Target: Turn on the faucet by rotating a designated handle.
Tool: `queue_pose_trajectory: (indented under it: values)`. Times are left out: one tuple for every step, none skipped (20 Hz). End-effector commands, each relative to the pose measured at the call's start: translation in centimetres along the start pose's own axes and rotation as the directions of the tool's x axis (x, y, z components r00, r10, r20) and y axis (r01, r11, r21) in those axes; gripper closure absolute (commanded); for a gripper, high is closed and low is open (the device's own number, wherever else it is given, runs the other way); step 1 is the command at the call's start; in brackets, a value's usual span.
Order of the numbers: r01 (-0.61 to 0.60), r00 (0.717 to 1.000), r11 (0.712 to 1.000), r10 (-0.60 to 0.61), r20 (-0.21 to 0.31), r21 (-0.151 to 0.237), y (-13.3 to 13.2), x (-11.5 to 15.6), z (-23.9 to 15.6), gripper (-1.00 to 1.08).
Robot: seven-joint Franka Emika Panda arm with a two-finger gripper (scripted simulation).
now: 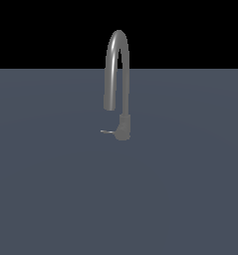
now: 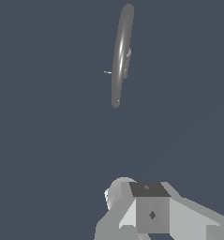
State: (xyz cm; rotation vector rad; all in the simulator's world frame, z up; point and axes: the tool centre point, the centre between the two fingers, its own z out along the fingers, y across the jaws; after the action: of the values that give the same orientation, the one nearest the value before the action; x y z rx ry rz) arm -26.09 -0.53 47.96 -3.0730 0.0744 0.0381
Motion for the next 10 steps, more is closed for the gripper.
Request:
queue_pose_trajectory:
  values:
    - [0.000,1.000,1.000,0.000,0.000,0.000,0.0,0.0,0.0,1.08]
    - [0.001,1.000,1.000,-0.001,0.000,-0.001,0.0,0.0,0.0,1.08]
    - [0.004,1.000,1.000,-0.004,0.000,-0.004,0.0,0.1,0.0,1.08]
    - [0.009,1.000,1.000,-0.009,0.001,-0.009,-0.1,0.2,0.1,1.08]
    - [0.016,1.000,1.000,-0.016,0.002,-0.016,-0.1,0.3,0.2,1.08]
    - [0.025,1.000,0.999,-0.025,0.003,-0.024,-0.2,0.4,0.3,1.08]
    - [0.035,0.999,0.999,-0.035,0.005,-0.035,-0.3,0.6,0.4,1.08]
    - [0.048,0.999,0.998,-0.048,0.007,-0.047,-0.4,0.8,0.6,1.08]
    - [0.063,0.998,0.996,-0.062,0.009,-0.062,-0.6,1.1,0.7,1.08]
    - [0.079,0.997,0.994,-0.078,0.012,-0.078,-0.7,1.3,0.9,1.08]
